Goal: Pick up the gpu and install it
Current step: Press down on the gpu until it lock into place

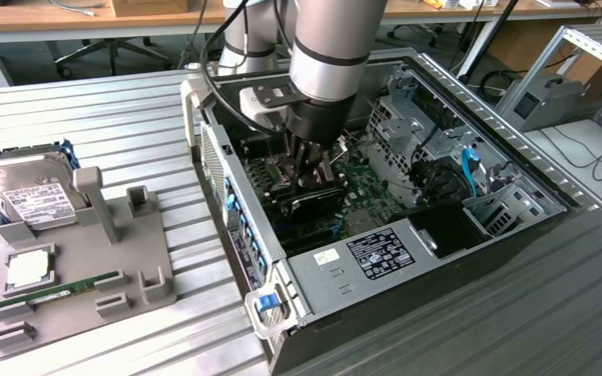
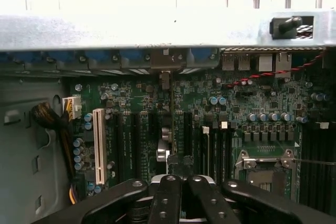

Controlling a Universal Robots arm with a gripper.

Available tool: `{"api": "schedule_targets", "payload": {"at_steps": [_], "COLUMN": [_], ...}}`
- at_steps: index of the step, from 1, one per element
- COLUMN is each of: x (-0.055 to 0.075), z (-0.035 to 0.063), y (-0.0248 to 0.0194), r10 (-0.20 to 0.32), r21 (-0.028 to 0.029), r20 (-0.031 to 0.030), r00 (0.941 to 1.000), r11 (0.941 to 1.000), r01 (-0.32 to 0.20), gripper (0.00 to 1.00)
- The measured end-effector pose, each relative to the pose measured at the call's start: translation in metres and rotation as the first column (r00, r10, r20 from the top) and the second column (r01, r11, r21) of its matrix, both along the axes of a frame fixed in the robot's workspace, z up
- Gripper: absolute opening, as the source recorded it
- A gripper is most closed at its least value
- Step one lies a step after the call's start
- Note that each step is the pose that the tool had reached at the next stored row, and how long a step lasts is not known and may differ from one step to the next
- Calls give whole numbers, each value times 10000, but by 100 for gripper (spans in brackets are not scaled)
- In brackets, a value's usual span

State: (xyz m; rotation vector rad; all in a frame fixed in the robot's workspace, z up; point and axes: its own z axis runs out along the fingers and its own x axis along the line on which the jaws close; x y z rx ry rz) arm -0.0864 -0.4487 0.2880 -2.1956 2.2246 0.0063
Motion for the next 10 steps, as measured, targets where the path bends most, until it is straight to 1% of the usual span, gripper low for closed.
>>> {"api": "schedule_targets", "payload": {"at_steps": [3,10], "x": [24,56], "z": [42,198], "y": [0,0], "r10": [0,0], "r21": [0,0], "r20": [0,0], "r00": [10000,10000], "r11": [10000,10000], "r01": [0,0], "gripper": [11,11]}}
